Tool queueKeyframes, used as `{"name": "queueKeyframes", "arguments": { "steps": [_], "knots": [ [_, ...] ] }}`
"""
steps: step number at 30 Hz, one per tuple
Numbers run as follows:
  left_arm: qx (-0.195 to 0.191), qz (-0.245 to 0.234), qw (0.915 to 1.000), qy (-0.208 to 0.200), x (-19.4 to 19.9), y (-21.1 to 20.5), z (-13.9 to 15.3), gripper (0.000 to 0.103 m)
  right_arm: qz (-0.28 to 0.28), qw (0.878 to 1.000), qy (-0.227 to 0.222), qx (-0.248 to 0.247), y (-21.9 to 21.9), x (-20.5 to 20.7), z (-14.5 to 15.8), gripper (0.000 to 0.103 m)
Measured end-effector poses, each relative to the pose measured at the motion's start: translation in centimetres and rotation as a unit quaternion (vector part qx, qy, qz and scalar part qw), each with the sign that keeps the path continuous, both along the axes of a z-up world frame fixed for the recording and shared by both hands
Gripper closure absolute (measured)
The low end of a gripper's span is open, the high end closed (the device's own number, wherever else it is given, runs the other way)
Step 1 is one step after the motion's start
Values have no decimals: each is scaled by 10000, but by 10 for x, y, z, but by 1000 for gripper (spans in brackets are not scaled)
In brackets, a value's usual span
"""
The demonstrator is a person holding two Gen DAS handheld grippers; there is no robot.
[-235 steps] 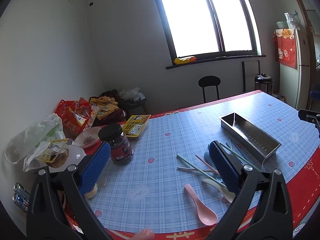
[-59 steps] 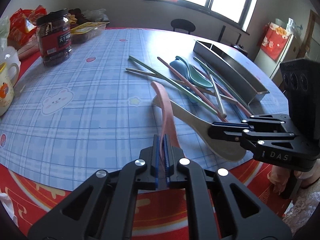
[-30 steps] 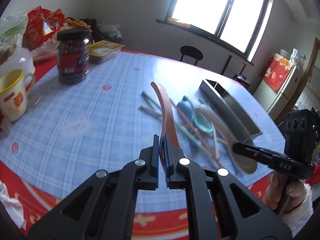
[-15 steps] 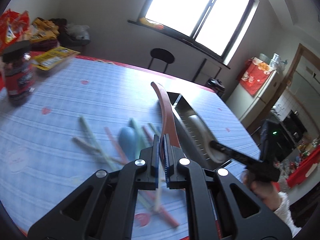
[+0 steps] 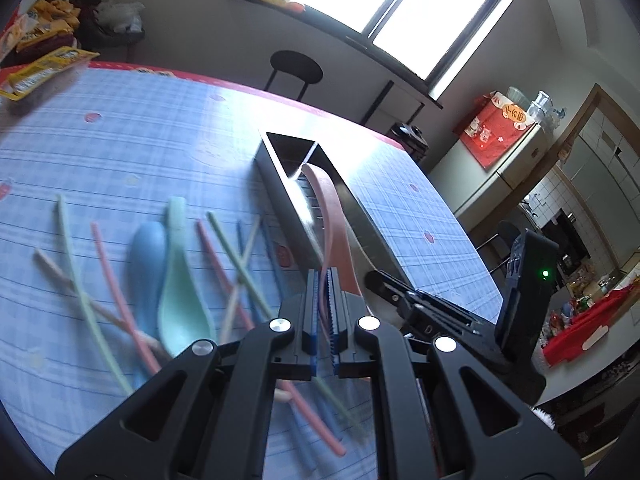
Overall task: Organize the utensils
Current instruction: 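Carry both spoons into the steel tray and open both grippers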
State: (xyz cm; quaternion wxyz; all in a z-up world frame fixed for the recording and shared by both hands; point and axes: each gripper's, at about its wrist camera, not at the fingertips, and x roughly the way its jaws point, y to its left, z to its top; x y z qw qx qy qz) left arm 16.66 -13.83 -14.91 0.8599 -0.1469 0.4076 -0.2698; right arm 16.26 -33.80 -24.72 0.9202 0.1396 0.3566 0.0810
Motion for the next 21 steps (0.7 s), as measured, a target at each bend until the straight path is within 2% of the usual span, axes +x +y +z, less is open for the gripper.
{"name": "queueKeyframes", "arguments": {
  "steps": [9, 12, 14, 18, 19, 20, 21],
  "knots": [
    [-43, -35, 9997, 246, 25, -34, -11, 95, 29, 10000, -80, 27, -5, -2, 2, 92],
    [-25, -19, 9995, 309, 32, -40, -13, 95, -70, 9988, -378, 317, -19, -13, 9, 74],
    [59, -35, 9994, 327, 35, -46, -15, 95, -184, 9965, -592, 568, -30, -20, 14, 70],
    [264, -192, 9987, 389, 37, -60, -23, 94, -567, 9932, -889, 502, -51, -28, 25, 59],
    [308, -245, 9984, 397, 38, -64, -24, 90, -651, 9924, -924, 495, -56, -30, 25, 57],
    [355, -280, 9981, 415, 40, -66, -24, 75, -720, 9917, -939, 510, -60, -30, 25, 52],
    [264, -289, 9984, 401, 42, -64, -21, 65, -776, 9910, -939, 552, -66, -30, 24, 49]
  ]
}}
